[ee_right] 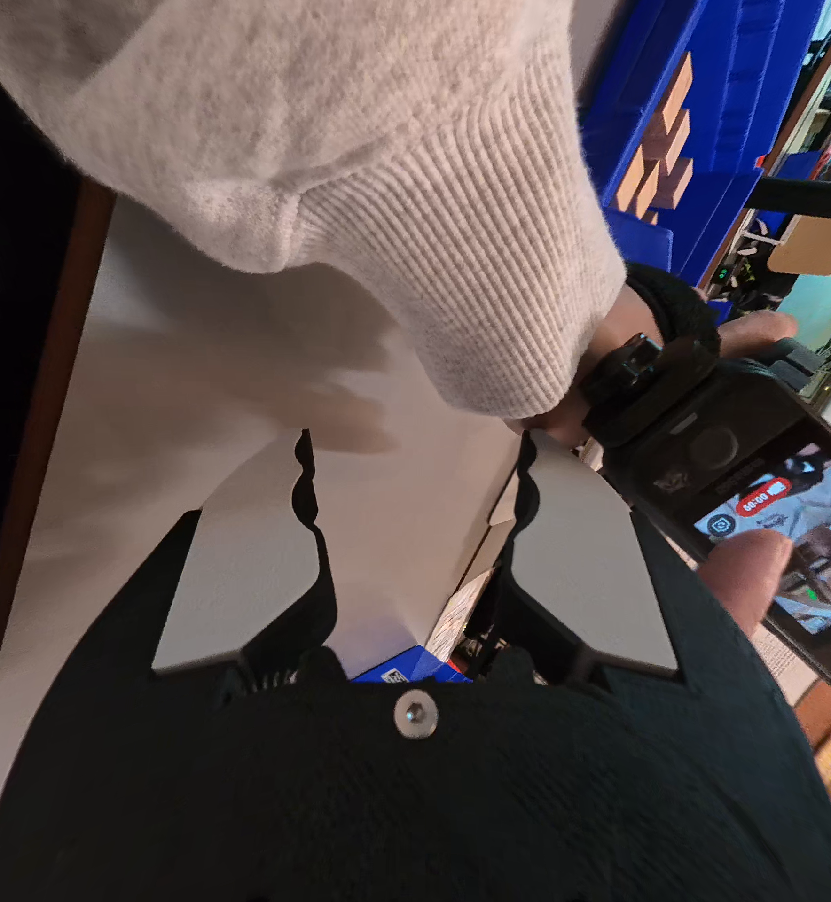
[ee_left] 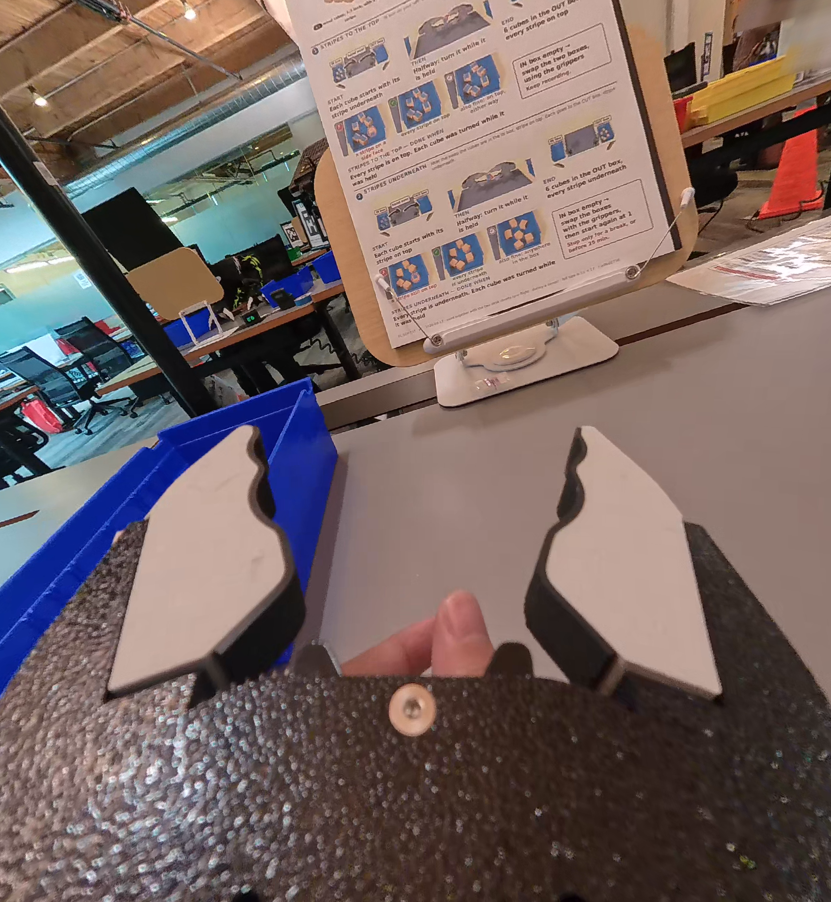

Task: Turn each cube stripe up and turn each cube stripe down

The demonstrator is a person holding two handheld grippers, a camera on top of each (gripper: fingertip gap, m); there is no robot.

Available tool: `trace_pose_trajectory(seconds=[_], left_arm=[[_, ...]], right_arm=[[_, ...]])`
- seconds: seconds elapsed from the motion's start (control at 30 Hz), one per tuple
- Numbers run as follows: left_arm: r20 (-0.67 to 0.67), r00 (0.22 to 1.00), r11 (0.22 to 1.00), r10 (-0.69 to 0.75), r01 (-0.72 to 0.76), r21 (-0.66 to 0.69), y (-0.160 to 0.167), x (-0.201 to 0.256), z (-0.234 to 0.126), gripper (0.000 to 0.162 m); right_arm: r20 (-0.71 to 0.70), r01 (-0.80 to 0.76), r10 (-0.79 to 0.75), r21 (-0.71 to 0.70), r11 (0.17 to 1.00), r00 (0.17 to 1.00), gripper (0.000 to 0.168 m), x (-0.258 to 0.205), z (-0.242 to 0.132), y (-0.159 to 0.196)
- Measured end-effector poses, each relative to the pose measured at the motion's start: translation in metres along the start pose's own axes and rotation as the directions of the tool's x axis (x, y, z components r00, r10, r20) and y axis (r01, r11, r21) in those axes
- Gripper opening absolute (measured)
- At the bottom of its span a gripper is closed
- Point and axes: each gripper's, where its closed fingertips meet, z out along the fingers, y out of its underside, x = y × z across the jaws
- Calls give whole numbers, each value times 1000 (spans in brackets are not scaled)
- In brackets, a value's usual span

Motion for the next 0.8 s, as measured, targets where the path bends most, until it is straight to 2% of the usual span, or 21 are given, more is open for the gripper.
trace_pose_trajectory(seconds=[0.23, 0.47, 0.57, 0.63, 0.7, 0.73, 0.8], left_arm=[[-16, 1000, 1000, -8, 7, -23, 5, 7, 1, 114], [-40, 999, 999, -36, 35, -21, 4, 10, 1, 115], [-71, 996, 998, -58, 56, -34, 7, 11, 1, 116], [-120, 990, 996, -73, 66, -61, 10, 14, 2, 115], [-170, 983, 992, -74, 56, -112, 16, 18, 1, 115], [-199, 977, 990, -78, 53, -128, 18, 20, 1, 115], [-269, 958, 988, -98, 60, -145, 19, 24, -3, 113]], right_arm=[[5, 0, 0, -24, 1000, 1000, 72, 0, 5, 4], [-27, -31, 31, 7, 999, 999, 74, 2, -4, 1], [-53, -80, 80, 3, 997, 995, 83, 7, -4, 12], [-84, -167, 169, 39, 985, 982, 85, 15, -3, 23], [-96, -329, 338, 100, 939, 936, 87, 24, 0, 45], [-106, -427, 440, 129, 895, 892, 86, 30, 2, 61], [-156, -615, 645, 200, 763, 748, 82, 46, 5, 102]])
